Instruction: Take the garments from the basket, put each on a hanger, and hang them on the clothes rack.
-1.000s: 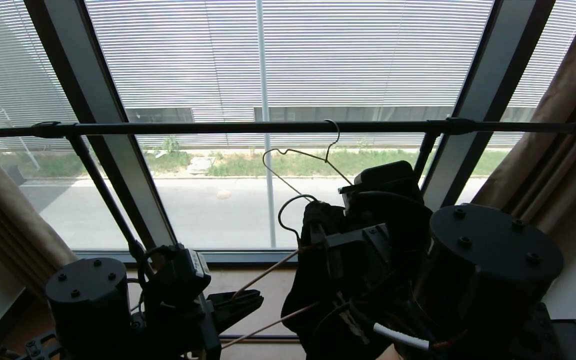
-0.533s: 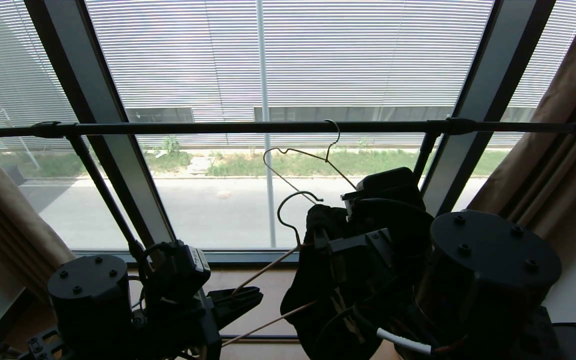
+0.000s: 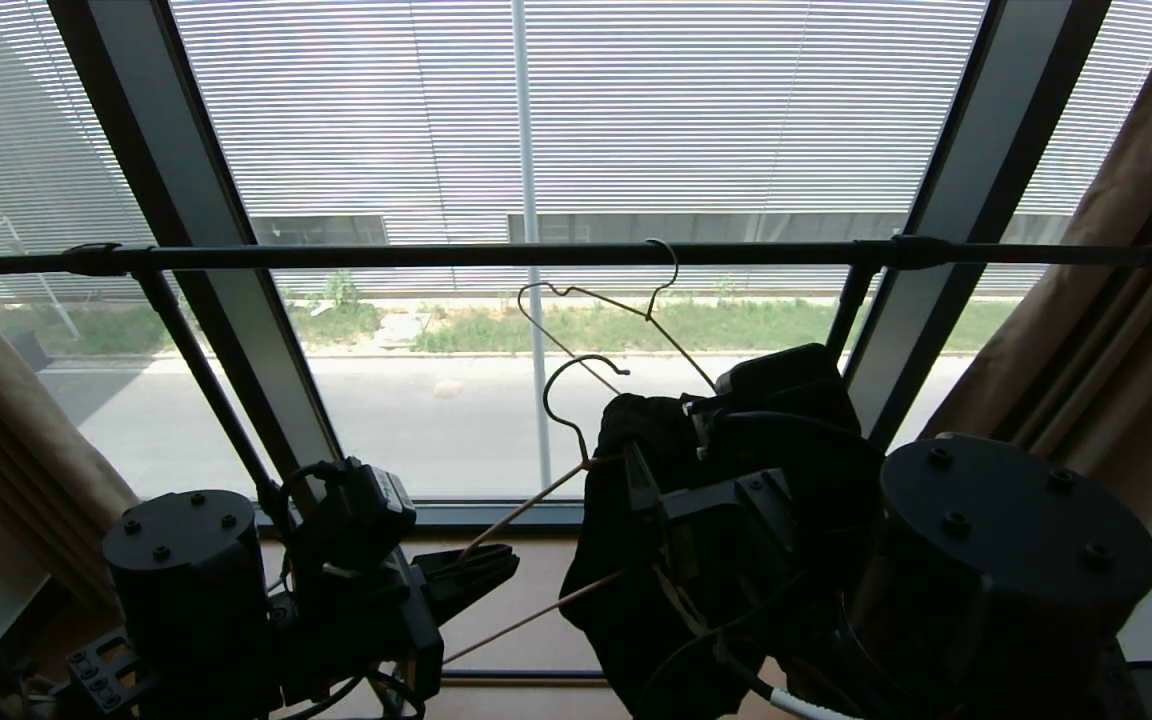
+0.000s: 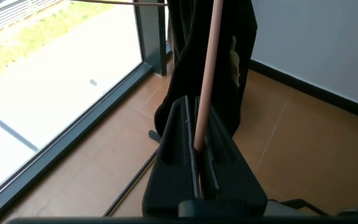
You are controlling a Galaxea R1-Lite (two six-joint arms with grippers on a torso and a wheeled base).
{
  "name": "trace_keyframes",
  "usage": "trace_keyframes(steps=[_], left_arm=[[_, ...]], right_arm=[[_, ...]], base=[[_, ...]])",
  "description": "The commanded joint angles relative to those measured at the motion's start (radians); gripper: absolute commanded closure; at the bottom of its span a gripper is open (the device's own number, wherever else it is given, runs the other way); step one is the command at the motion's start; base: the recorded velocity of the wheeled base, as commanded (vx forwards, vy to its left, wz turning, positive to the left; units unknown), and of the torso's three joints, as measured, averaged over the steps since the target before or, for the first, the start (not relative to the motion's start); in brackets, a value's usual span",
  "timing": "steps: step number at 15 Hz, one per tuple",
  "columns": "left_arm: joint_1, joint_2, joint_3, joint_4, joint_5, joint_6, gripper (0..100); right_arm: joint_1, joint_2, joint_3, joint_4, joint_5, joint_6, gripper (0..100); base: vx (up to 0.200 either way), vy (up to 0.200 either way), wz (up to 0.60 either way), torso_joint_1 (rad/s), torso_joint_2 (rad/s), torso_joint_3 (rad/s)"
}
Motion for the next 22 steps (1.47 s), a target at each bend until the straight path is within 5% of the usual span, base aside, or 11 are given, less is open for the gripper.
trace_keyframes(steps=[1,6,8,11,12,13,14,16,19,22], left_arm=[[0.005,0.011,-0.006,-0.006,0.000,-0.002,100],[0.007,0.018,-0.014,-0.006,0.000,-0.012,100],[0.007,0.013,-0.001,-0.010,-0.009,-0.011,100],[0.008,0.016,0.032,-0.064,-0.017,-0.011,100],[0.008,0.016,0.032,-0.064,-0.019,-0.011,100],[0.028,0.011,0.057,-0.079,-0.080,-0.009,100],[0.033,0.011,0.066,-0.081,-0.098,-0.008,100],[0.038,0.011,0.094,-0.098,-0.115,-0.003,100],[0.039,0.011,0.123,-0.136,-0.152,-0.003,100],[0.038,0.010,0.141,-0.136,-0.169,0.018,100]], right_arm=[[0.008,-0.004,0.009,0.000,0.000,-0.001,0],[0.016,-0.033,0.032,0.000,0.008,0.001,0],[0.013,-0.117,0.074,0.014,0.079,-0.007,0],[-0.088,-0.303,0.171,0.080,0.327,-0.108,0],[-0.091,-0.308,0.171,0.084,0.335,-0.110,0],[-0.170,-0.430,0.144,0.282,0.494,-0.117,0],[-0.194,-0.459,0.124,0.347,0.543,-0.117,0],[-0.320,-0.565,-0.010,0.732,0.818,-0.130,0],[-0.533,-0.542,-0.153,1.065,1.162,-0.380,0],[-0.611,-0.403,-0.255,1.239,1.294,-0.619,0]], base=[[0.000,0.000,0.00,0.000,0.00,0.000],[0.000,0.000,0.00,0.000,0.00,0.000],[0.000,0.000,0.00,0.000,0.00,0.000],[0.000,0.000,0.00,0.000,0.00,0.000],[0.000,0.000,0.00,0.000,0.00,0.000],[0.000,0.000,0.00,0.000,0.00,0.000],[0.000,0.000,0.00,0.000,0.00,0.000],[0.000,0.000,0.00,0.000,0.00,0.000],[0.000,0.000,0.00,0.000,0.00,0.000],[0.000,0.000,0.00,0.000,0.00,0.000]])
